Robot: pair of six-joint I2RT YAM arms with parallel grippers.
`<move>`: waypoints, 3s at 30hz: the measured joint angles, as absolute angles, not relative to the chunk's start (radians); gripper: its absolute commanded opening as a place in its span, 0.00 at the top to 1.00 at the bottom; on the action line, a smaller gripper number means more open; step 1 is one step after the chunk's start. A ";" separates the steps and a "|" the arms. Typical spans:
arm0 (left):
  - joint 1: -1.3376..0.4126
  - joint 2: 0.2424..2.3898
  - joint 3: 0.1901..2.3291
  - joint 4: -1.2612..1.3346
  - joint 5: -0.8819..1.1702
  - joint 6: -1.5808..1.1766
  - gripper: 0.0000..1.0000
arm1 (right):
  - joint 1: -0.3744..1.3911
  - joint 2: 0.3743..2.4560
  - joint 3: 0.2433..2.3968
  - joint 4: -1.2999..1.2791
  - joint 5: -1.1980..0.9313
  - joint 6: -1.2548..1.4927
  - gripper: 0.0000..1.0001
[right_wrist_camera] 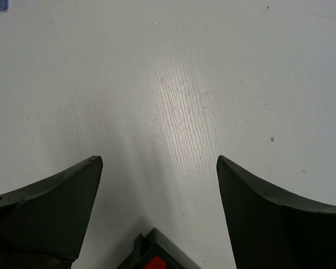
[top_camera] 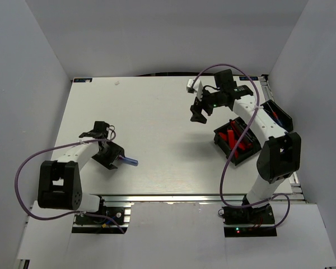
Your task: Sort the tools into containers
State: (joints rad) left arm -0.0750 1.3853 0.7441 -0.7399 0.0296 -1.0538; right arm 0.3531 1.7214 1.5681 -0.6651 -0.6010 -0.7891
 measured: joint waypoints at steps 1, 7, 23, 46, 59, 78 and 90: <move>-0.075 1.396 0.752 -0.740 0.030 -1.055 0.33 | 0.359 1.726 1.575 -0.666 -0.605 -0.786 0.11; -0.075 1.464 0.786 -0.726 0.029 -1.056 0.37 | 0.364 1.735 1.586 -0.677 -0.611 -0.765 0.11; -0.074 1.530 0.817 -0.680 0.066 -1.033 1.00 | 0.454 1.742 1.580 -0.736 -0.801 -0.657 0.11; -0.129 1.226 0.748 0.117 0.633 -0.993 1.00 | 0.599 1.931 1.674 -0.389 -0.984 0.211 0.11; -0.194 1.260 0.806 0.183 0.644 -1.005 1.00 | 0.651 1.956 1.672 -0.200 -1.032 0.414 0.66; -0.197 1.260 0.814 0.197 0.660 -1.002 0.36 | 0.637 1.966 1.655 -0.183 -1.043 0.392 1.00; -0.197 1.260 0.822 0.182 0.665 -0.977 0.33 | 0.555 1.966 1.655 -0.261 -1.005 0.268 1.00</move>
